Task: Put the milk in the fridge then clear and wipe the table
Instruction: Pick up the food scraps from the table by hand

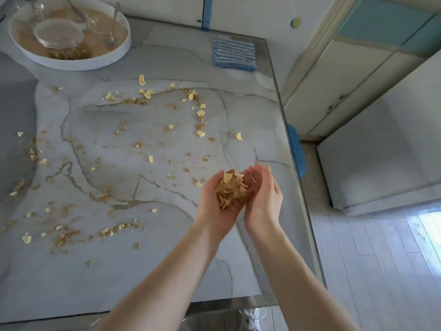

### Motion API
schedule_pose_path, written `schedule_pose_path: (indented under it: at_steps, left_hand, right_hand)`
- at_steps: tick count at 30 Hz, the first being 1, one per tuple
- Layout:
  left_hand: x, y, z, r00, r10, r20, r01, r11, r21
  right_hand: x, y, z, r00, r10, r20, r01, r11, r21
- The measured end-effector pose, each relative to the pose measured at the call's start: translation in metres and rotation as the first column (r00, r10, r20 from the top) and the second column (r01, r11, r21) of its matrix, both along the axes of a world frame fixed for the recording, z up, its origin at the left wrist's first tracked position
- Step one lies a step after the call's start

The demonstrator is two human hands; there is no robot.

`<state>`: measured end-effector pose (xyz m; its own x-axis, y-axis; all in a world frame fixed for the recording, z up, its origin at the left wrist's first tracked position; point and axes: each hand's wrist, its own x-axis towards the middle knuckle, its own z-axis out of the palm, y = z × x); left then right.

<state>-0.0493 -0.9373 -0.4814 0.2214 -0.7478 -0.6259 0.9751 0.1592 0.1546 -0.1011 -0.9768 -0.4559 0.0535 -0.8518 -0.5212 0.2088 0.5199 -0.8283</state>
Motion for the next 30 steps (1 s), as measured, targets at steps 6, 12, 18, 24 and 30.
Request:
schedule_pose_path:
  at_steps: [6,12,18,24,30]
  left_hand:
    - [-0.087,-0.057,-0.002,0.999,-0.023,-0.026,0.022,0.999,-0.031]
    - [-0.180,-0.117,-0.011,0.996,0.004,-0.090,-0.006,1.000,-0.022]
    - [-0.233,-0.159,-0.047,0.990,0.037,-0.138,-0.019,0.991,0.130]
    - [-0.266,-0.179,-0.090,0.942,0.230,-0.243,-0.150,0.940,0.308]
    - [-0.264,-0.185,-0.121,0.903,0.371,-0.214,-0.251,0.863,0.438]
  right_hand:
    - [-0.072,-0.056,-0.013,0.995,-0.091,0.046,0.091,0.996,-0.009]
    - [-0.161,-0.118,-0.030,0.998,-0.053,0.026,0.052,0.998,0.040]
    - [-0.211,-0.164,-0.069,0.988,0.093,-0.121,-0.086,0.994,0.063]
    - [-0.239,-0.181,-0.126,0.932,0.275,-0.234,-0.226,0.950,0.215]
    - [-0.236,-0.187,-0.162,0.866,0.424,-0.265,-0.311,0.872,0.378]
